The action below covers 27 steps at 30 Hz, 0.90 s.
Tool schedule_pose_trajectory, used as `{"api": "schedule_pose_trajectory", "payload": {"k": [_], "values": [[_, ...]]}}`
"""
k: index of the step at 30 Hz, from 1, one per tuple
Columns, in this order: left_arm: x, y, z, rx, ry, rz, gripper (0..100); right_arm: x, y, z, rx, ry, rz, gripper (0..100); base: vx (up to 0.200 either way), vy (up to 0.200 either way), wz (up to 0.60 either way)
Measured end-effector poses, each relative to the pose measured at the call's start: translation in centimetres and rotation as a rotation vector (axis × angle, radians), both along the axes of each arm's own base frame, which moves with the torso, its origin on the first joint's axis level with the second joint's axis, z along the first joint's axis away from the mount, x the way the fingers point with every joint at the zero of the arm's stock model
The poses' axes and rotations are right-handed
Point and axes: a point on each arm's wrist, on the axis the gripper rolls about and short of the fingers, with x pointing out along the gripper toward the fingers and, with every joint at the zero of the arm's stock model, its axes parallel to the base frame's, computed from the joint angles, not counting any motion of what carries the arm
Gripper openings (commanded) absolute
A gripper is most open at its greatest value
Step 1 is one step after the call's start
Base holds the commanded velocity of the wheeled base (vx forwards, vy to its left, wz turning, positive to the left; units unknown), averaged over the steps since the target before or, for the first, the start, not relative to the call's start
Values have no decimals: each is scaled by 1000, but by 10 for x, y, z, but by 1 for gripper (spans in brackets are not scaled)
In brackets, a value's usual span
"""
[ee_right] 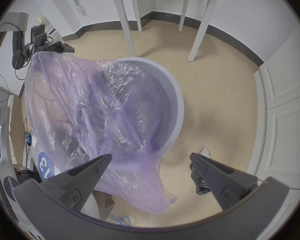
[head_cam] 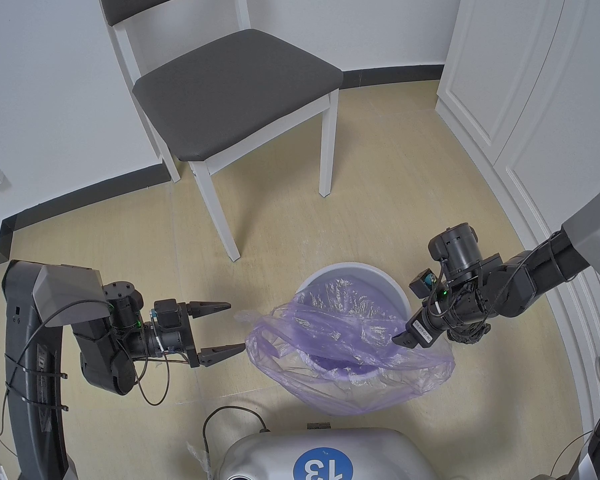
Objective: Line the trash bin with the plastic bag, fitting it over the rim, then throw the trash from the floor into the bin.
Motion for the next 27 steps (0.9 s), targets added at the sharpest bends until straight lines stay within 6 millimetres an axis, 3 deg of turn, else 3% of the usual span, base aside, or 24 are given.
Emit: {"api": "schedule_pose_trajectory", "payload": {"k": [4, 5, 19, 27], "values": [[1, 0, -1, 7, -16, -3, 100, 2, 0, -6, 14, 26, 13, 100, 0, 0, 0], [1, 0, -2, 7, -17, -2, 100, 2, 0, -7, 18, 31, 15, 0, 0, 0, 0], [1, 0, -4, 8, -15, -1, 100, 2, 0, -6, 50, 41, 30, 0, 0, 0, 0], [5, 7, -1, 6, -27, 20, 100, 12, 0, 14, 103, -25, -23, 0, 0, 0, 0]]}}
